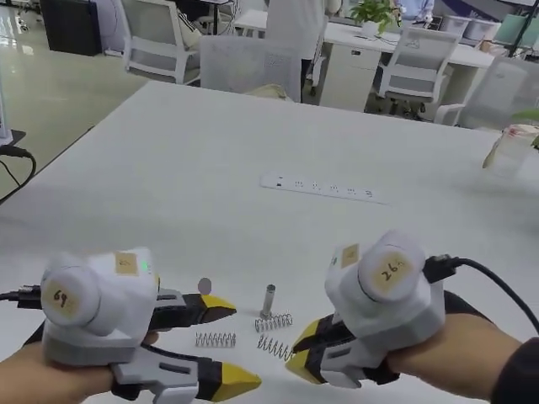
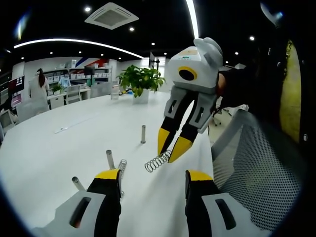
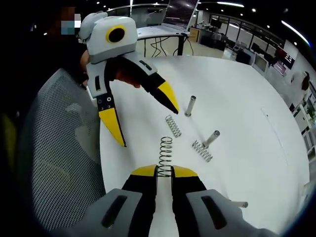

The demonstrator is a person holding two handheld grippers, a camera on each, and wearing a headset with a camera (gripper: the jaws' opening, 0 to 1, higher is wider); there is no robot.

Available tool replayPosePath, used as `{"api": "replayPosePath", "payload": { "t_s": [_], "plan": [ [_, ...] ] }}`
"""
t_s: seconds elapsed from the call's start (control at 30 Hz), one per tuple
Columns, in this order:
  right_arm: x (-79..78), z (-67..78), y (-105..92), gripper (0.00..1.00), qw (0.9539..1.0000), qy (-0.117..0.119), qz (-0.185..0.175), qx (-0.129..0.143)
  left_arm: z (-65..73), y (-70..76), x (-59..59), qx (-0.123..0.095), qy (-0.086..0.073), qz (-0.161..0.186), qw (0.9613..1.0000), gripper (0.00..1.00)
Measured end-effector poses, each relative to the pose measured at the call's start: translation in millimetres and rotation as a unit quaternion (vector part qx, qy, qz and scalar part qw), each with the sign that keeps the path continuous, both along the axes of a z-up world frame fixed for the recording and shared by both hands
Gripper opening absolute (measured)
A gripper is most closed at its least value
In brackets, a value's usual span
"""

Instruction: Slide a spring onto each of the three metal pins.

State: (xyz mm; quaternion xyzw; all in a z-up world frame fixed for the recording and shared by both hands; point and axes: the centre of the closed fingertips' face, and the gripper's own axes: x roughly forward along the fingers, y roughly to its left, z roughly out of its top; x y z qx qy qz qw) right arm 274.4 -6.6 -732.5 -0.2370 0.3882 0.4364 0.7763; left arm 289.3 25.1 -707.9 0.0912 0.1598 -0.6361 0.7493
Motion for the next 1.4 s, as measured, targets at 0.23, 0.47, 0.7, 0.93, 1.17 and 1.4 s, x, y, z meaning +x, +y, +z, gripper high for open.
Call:
{"api": "replayPosePath", "payload": {
  "t_s": [0.23, 0.47, 0.7, 0.93, 1.17, 1.4],
  "plan": [
    [-2.7, -0.3, 3.4, 0.08, 0.9999, 0.000, 0.014, -0.002, -0.3, -2.6, -3.1, 0.001, -0.010, -0.013, 0.9999, 0.41],
    [-6.1, -1.0, 6.2, 0.08, 0.9997, 0.003, 0.025, -0.002, -1.9, -4.0, -5.3, 0.004, -0.019, -0.022, 0.9996, 0.36],
    [-10.4, -0.4, 10.4, 0.08, 0.9992, 0.006, 0.040, 0.000, -4.0, -6.5, -9.1, 0.007, -0.028, -0.034, 0.9990, 0.29],
    [-14.2, -1.8, 11.8, 0.08, 0.9986, 0.008, 0.051, -0.001, -4.9, -8.5, -11.9, 0.006, -0.030, -0.043, 0.9986, 0.23],
    [-17.0, -1.5, 13.5, 0.08, 0.9980, 0.008, 0.063, 0.000, -5.5, -9.9, -16.0, 0.006, -0.035, -0.056, 0.9978, 0.15],
    [-19.5, -2.4, 13.7, 0.08, 0.9971, 0.010, 0.075, 0.000, -6.6, -10.8, -18.2, 0.006, -0.033, -0.063, 0.9974, 0.10]
  ]
}}
